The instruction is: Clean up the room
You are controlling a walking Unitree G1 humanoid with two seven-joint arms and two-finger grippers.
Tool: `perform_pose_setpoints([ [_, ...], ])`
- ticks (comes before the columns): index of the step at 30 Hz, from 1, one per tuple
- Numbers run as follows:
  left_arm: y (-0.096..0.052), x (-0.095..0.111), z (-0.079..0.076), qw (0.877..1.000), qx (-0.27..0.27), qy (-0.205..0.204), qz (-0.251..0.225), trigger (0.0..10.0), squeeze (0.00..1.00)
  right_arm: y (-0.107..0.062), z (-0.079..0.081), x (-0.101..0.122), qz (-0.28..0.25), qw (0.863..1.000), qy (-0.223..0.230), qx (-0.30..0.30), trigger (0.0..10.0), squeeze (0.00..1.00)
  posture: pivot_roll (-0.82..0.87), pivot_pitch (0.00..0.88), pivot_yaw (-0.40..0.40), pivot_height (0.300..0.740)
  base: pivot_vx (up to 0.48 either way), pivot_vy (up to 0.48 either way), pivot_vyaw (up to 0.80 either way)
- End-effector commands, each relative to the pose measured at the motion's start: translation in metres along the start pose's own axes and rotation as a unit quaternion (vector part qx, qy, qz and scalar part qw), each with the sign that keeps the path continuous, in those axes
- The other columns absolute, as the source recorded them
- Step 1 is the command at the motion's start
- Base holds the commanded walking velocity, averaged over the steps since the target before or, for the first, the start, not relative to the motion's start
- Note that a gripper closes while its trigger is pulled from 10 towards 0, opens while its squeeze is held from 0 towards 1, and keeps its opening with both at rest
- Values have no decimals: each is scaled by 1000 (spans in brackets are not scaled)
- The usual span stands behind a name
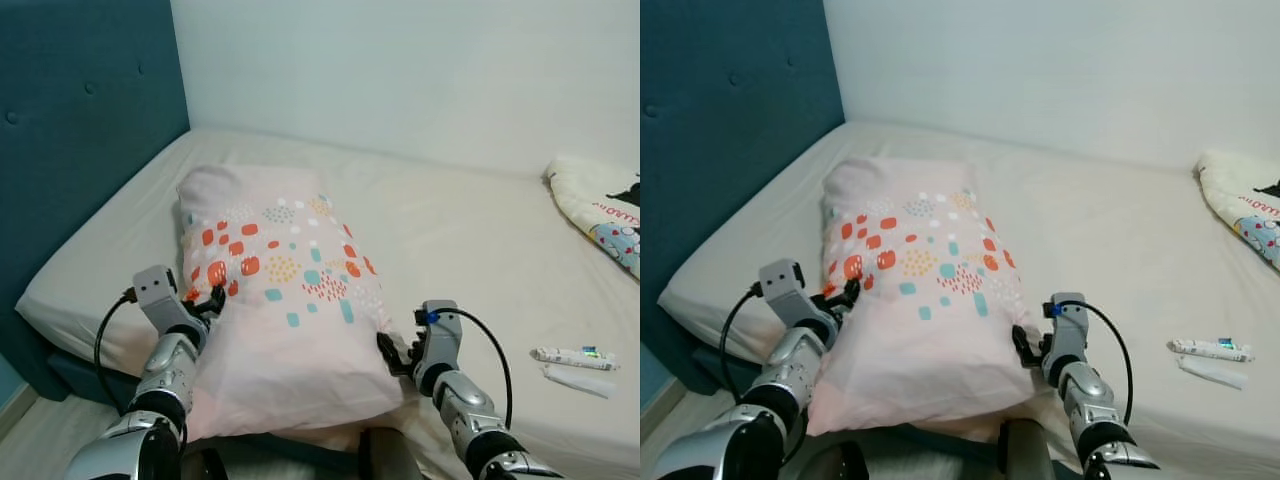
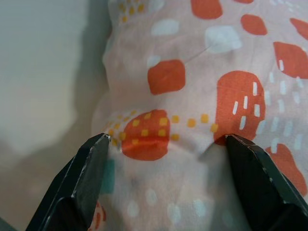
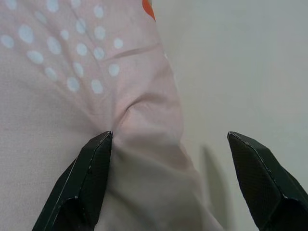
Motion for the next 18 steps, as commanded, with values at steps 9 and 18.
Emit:
perform_pose_setpoints([
  [9, -10, -42, -57, 971, -164, -153, 85, 10000, 0, -4, -1, -7, 5, 1000, 4, 5, 10000, 0, -218, 130, -52, 502, 0, 0, 0],
  [18, -21, -43, -134, 920, -340, -169, 99, 10000, 0, -6, -4, -7, 2, 1000, 6, 5, 10000, 0, -224, 116, -50, 502, 0, 0, 0],
])
Point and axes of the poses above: a point about 5 cm out from each wrist's last joint towards the gripper, its own y axis pointing out of the wrist towards the gripper, its own x axis along the axis of the wrist's last joint, z = x × y, the point moved 5 cm from there along y, pointing out of the wrist towards the gripper, and after that the axes turned 5 degrees about -y, right-handed, at the moved point
